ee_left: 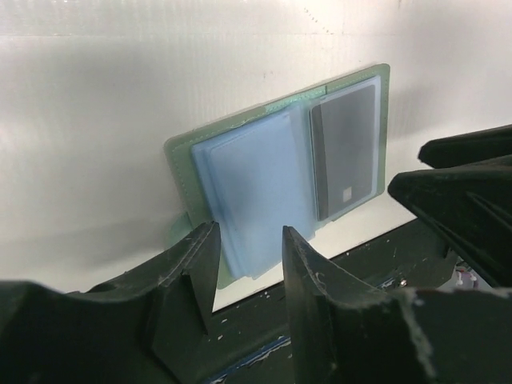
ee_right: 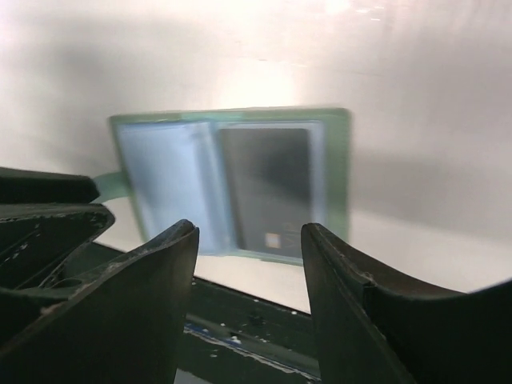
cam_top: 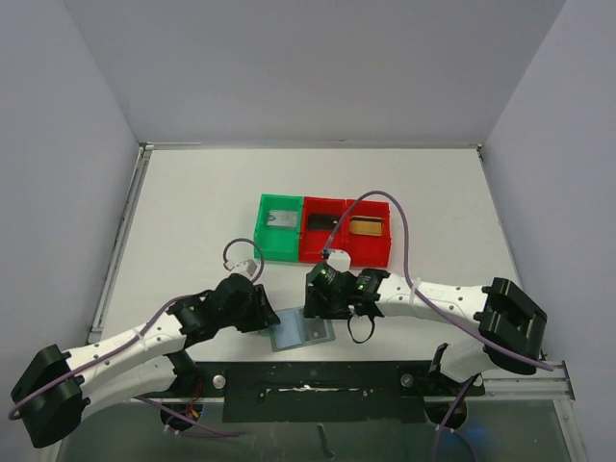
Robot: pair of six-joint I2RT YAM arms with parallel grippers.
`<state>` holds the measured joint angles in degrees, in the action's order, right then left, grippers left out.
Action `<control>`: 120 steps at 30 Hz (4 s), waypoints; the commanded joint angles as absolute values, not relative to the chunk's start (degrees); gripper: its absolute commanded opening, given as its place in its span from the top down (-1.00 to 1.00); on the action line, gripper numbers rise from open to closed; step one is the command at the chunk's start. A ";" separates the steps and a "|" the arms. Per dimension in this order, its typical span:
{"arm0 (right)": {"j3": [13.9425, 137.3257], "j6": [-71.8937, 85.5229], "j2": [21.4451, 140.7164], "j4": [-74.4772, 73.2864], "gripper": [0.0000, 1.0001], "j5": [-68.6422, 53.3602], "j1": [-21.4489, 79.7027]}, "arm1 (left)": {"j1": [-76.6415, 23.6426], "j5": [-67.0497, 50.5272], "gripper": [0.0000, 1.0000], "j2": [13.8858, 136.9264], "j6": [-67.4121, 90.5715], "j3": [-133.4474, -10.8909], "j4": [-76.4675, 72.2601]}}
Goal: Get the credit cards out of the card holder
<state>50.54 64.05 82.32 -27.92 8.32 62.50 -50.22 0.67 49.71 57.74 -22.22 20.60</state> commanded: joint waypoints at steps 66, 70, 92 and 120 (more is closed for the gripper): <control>57.99 64.73 97.00 -37.57 0.06 15.28 64.98 | -51.59 -1.75 0.63 64.12 53.03 -25.31 16.98; 57.86 64.17 96.29 -36.28 0.12 14.62 65.13 | -51.64 -1.70 0.63 64.32 52.93 -25.40 17.00; 54.57 61.30 86.27 -27.69 0.36 8.51 65.08 | -51.59 -2.23 0.63 65.14 53.00 -25.36 15.98; 50.62 59.00 82.22 -14.68 0.15 0.20 63.76 | -51.59 2.25 0.58 56.70 55.81 -25.70 20.97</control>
<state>50.39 58.81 85.38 -16.08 -2.39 64.16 -51.35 0.10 60.23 54.39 -24.88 19.77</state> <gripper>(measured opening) 0.425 0.192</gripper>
